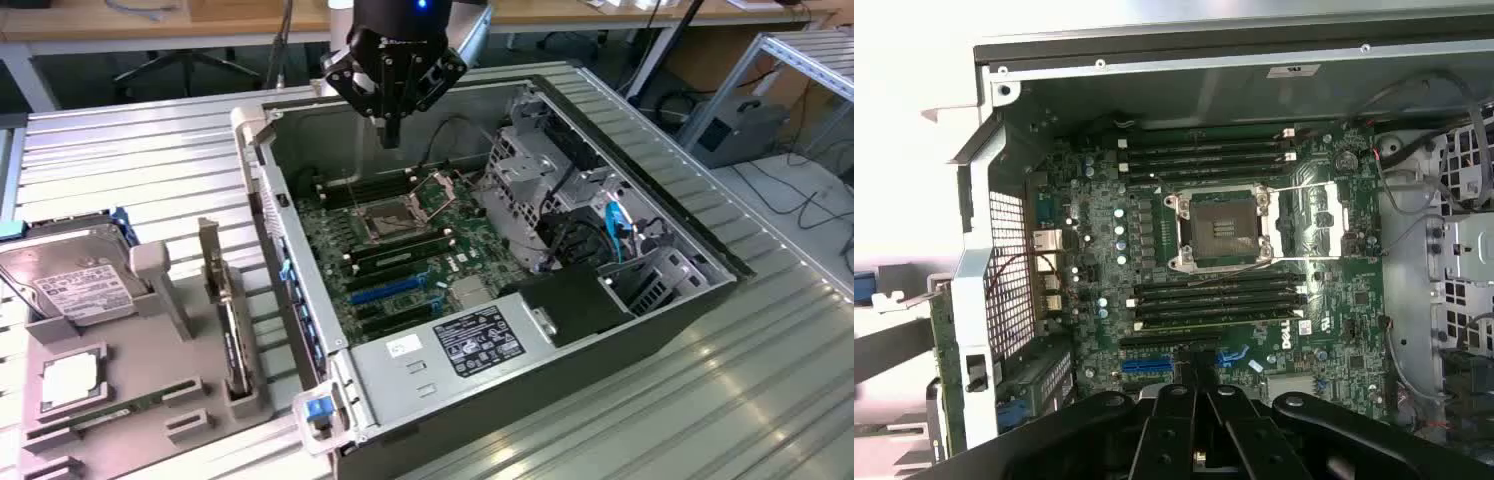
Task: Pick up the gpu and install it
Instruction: 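Reach for the gpu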
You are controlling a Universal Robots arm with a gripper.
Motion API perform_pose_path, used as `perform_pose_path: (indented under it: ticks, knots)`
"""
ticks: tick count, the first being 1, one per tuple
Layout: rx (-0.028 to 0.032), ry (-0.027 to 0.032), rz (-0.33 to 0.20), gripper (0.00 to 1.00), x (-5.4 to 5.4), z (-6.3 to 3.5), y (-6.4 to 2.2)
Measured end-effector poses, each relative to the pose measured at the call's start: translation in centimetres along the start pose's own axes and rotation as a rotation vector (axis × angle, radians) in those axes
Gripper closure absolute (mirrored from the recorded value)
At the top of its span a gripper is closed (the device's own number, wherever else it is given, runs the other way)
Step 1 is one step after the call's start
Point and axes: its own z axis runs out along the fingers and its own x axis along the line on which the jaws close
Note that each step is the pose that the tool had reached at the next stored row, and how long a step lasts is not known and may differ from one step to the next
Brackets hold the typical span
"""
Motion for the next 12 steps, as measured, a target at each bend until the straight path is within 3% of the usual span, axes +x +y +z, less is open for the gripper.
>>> perform_pose_path:
  ticks: [12]
  knots:
    - [-0.0001,-0.0001,0.0,0.89,0.24,0.0,-0.02]
